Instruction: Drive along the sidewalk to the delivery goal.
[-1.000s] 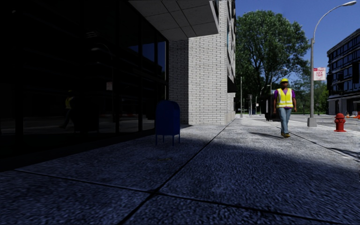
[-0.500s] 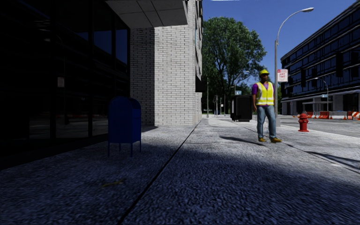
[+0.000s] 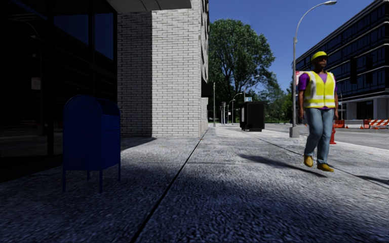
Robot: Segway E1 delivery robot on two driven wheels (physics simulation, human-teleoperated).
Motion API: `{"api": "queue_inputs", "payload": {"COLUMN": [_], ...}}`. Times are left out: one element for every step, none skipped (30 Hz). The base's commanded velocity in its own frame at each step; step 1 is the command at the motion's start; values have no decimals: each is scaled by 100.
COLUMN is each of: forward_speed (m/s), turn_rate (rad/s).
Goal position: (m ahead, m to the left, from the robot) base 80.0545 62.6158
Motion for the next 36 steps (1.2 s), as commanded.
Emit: {"api": "queue_inputs", "payload": {"forward_speed": [200, 200, 200, 200, 200, 200, 200, 200, 200, 200, 200, 200, 200, 200, 200, 200, 200, 200, 200, 200, 200, 200, 200, 200, 200, 200, 200, 200, 200, 200, 200, 200, 200, 200, 200, 200], "turn_rate": [-7, -1, 0, 0, -13, -27, -27, -32, -34, -34, -34, -34, -34, -34, -34, -34, -34, -34, -34, -34, -34, -34, -34, -34, -30, 0, 0, 0, 0, 0, 0, 0, 0, 0, 0, 0]}}
